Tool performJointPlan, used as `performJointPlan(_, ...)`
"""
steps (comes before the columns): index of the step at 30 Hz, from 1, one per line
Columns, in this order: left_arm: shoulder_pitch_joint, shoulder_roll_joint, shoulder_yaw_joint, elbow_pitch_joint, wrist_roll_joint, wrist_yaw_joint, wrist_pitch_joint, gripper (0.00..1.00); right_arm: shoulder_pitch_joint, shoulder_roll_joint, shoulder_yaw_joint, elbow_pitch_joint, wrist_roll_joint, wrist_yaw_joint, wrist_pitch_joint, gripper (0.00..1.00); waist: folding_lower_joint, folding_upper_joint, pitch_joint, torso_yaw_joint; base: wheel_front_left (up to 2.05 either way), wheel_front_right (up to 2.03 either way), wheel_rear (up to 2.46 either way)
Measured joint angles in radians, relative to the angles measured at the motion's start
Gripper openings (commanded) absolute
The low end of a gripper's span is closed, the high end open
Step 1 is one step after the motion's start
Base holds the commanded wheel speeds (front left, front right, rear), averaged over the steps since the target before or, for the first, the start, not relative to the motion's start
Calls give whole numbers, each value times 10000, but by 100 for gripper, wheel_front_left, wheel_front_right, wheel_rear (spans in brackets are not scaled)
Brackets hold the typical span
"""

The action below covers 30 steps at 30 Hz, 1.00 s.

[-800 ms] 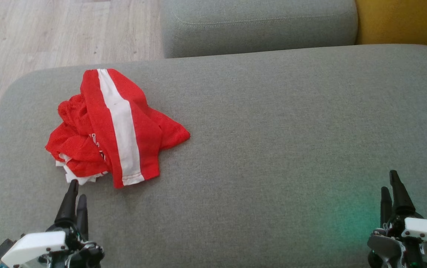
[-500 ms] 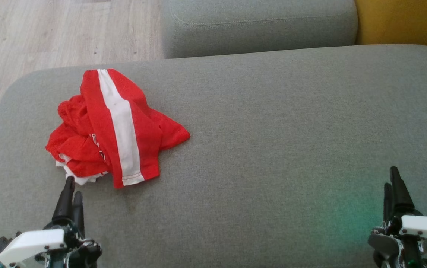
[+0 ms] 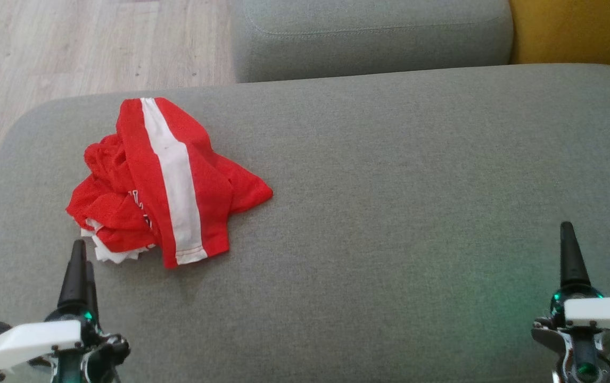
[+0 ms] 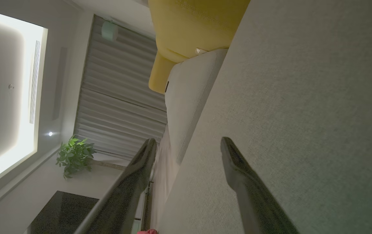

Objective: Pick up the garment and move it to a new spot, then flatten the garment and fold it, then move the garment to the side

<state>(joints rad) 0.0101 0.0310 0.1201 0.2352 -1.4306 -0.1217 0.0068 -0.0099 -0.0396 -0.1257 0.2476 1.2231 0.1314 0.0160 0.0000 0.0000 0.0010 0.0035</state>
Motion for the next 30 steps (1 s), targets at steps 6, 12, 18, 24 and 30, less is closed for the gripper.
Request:
performJointPlan(6, -68, 0, 150, -385, 629, 40, -119, 100, -12, 0, 190, -443, -1327, 0, -199, 100, 0, 0, 25, 25, 0, 0, 0)
performJointPlan(12, -142, 2, 84, -940, 1653, 234, -311, 100, -14, 0, 382, -792, -2502, 0, -355, 100, 0, 0, 42, 23, 0, 0, 0)
performJointPlan(18, -135, 2, -355, -1360, 2661, 366, -458, 100, -14, 0, 593, -961, -3381, 0, -474, 100, 0, 0, 59, 3, 0, 0, 0)
performJointPlan(24, -105, 6, -890, -1590, 3841, 585, -619, 100, -14, 0, 711, -1101, -4303, 0, -658, 100, 0, 0, 70, -30, 0, 0, 0)
performJointPlan(30, -105, 12, -1246, -1835, 4955, 775, -802, 100, -13, -2, 886, -1114, -5258, 0, -859, 100, 0, 0, 79, -67, 0, 0, 0)
